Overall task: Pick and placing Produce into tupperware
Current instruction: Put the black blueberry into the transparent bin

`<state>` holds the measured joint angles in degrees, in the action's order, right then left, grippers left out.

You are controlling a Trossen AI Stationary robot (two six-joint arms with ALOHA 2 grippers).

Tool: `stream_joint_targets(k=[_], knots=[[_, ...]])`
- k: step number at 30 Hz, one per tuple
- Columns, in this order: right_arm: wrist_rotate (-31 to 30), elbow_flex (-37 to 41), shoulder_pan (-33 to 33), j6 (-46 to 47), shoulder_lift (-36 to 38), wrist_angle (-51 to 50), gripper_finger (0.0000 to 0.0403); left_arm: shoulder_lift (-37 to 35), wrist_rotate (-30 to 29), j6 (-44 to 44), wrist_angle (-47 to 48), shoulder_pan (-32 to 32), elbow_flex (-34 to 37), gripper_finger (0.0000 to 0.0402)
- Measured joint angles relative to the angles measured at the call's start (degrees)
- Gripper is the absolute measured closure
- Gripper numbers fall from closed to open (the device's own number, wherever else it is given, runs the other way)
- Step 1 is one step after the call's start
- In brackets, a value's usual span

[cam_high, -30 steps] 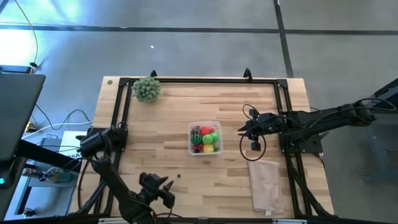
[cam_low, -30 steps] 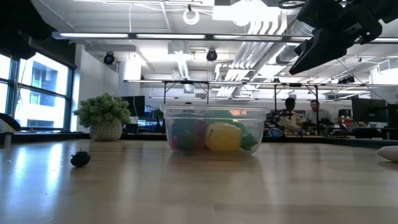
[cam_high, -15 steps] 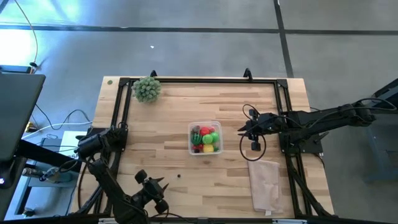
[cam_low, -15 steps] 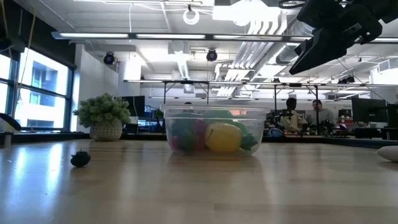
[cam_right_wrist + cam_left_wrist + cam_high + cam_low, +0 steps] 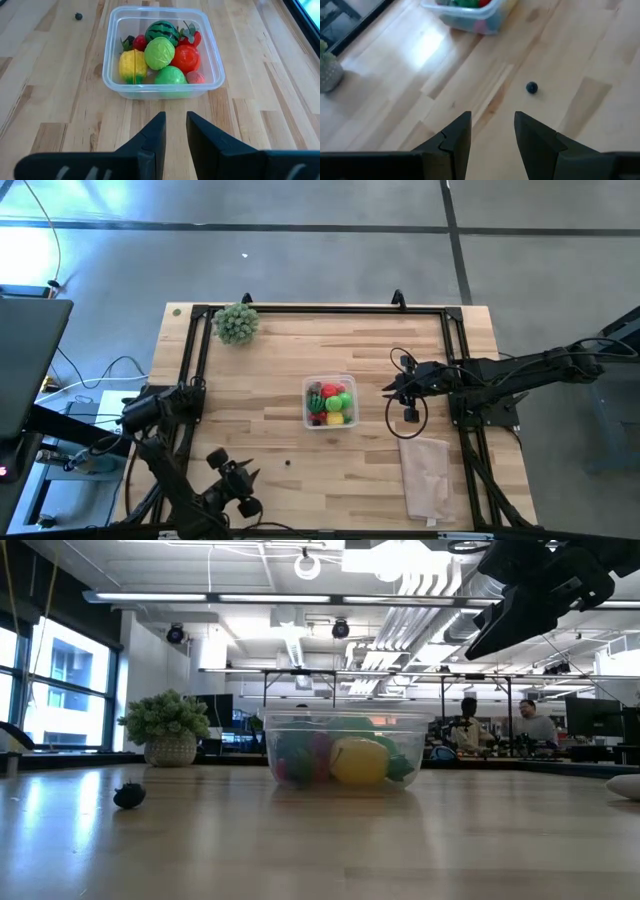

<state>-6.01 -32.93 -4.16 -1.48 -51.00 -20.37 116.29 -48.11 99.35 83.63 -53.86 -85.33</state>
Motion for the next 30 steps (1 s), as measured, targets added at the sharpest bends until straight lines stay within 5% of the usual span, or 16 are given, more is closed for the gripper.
stream_joint_targets(k=[5,12,16,21,30], knots=[[0.0,0.0,0.0,0.0,0.0,0.0,0.0336,-5.1,-2.2,-0.5,-5.1,-0.5,5.7,0.0263],[0.0,0.0,0.0,0.0,0.0,0.0,0.0336,-19.4,-3.9,-13.4,-30.8,-0.5,23.5,0.0264],[0.0,0.0,0.0,0.0,0.0,0.0,0.0336,-26.3,-2.9,-28.6,-49.5,0.2,31.8,0.0264],[0.0,0.0,0.0,0.0,0.0,0.0,0.0336,-28.3,6.8,-47.9,-72.4,7.1,38.9,0.0264],[0.0,0.0,0.0,0.0,0.0,0.0,0.0336,-27.9,17.2,-61.3,-72.8,17.7,41.3,0.0264]])
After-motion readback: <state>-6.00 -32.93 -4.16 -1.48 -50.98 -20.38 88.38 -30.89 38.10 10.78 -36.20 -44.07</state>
